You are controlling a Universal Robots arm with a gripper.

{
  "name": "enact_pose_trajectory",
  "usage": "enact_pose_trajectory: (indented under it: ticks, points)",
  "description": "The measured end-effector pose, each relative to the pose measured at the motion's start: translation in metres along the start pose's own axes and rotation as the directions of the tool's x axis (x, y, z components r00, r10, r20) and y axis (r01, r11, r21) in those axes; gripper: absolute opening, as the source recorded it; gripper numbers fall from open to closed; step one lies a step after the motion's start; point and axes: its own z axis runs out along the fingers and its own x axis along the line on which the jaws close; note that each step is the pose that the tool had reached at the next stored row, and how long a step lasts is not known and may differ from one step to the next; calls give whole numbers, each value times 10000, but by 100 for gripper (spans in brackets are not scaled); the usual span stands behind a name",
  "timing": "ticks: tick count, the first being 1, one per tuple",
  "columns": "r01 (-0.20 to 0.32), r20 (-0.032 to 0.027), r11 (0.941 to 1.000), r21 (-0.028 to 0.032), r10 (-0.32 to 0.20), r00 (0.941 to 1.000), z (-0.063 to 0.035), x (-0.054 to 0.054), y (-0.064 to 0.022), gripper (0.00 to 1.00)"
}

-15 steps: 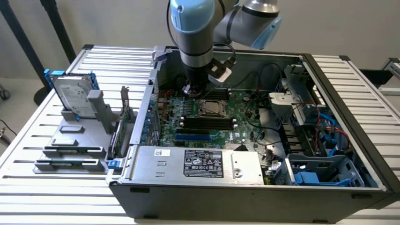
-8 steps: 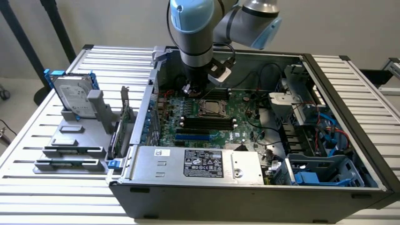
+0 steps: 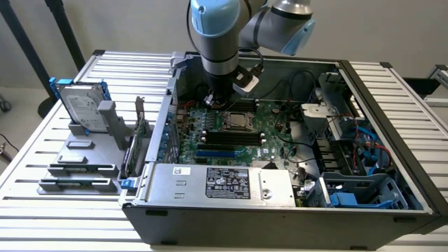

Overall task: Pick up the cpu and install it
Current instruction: 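Install the first cpu locking lever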

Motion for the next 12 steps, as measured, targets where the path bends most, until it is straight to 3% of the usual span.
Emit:
enact_pose_trajectory:
  ticks: [6, 9, 12]
  points:
    - [277, 101, 9995, 158, -279, 9996, 2, -1, 1, 11]
    - [397, 120, 9990, 198, -400, 9991, 3, 3, 9, 11]
    - [447, 146, 9988, 198, -450, 9989, 4, 7, 21, 11]
